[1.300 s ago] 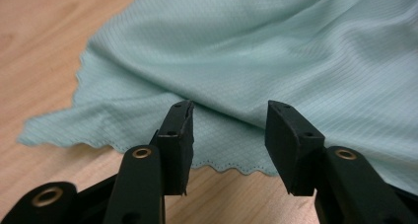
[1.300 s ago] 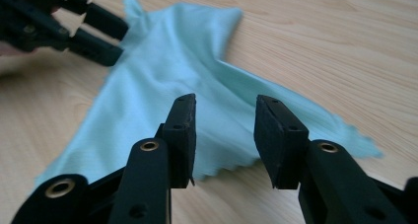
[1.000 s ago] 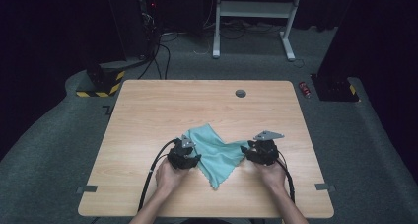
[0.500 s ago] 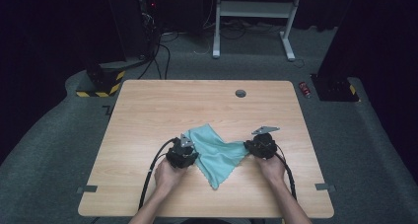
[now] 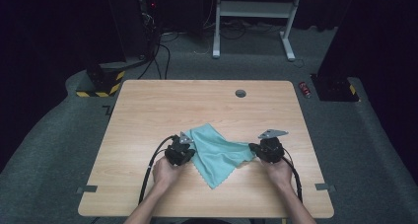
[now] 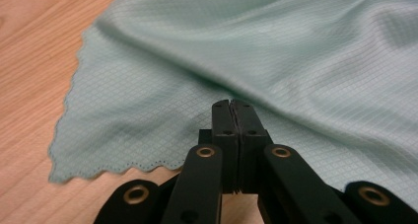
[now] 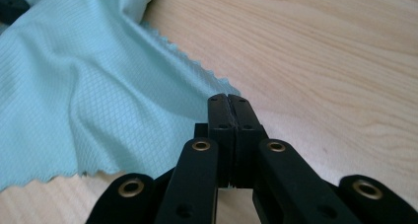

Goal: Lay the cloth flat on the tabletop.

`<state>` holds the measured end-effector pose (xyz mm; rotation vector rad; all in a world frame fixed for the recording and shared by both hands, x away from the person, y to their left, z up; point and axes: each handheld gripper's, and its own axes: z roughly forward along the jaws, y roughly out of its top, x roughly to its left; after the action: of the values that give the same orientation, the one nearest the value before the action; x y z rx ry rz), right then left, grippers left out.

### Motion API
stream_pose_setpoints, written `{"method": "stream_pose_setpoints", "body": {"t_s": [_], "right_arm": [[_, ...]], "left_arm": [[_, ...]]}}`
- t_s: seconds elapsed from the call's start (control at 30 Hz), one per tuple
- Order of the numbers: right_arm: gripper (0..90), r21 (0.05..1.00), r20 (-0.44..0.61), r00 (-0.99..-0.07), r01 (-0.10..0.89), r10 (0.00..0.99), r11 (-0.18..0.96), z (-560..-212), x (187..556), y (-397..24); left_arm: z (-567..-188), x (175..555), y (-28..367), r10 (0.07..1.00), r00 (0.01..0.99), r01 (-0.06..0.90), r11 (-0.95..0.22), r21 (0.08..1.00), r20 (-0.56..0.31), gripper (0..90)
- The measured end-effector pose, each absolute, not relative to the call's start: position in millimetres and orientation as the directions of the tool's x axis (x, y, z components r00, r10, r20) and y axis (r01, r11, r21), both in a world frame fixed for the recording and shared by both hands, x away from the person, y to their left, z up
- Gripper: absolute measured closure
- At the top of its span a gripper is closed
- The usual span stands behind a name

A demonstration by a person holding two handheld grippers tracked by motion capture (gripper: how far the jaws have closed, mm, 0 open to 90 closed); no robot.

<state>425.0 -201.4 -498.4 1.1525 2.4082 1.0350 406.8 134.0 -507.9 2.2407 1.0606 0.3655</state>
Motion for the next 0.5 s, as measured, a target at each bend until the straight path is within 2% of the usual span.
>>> {"method": "stream_pose_setpoints", "body": {"t_s": [0.4,0.47,0.5], "right_arm": [[89.2,0.695,0.082,-0.655,0.578,0.751,0.428,-502.8,412.6,-206.6],[86.7,0.692,0.092,-0.664,0.578,0.742,0.431,-502.6,410.4,-205.1],[83.6,0.69,0.092,-0.664,0.58,0.742,0.433,-501.8,409.0,-204.6]], "left_arm": [[-499.0,418.2,151.2,0.792,0.61,0.598,-0.485,0.638,0.029,89.4],[-497.2,418.2,152.7,0.795,0.606,0.595,-0.475,0.648,0.026,88.1],[-494.8,414.7,153.1,0.801,0.598,0.592,-0.454,0.666,0.014,83.9]]}}
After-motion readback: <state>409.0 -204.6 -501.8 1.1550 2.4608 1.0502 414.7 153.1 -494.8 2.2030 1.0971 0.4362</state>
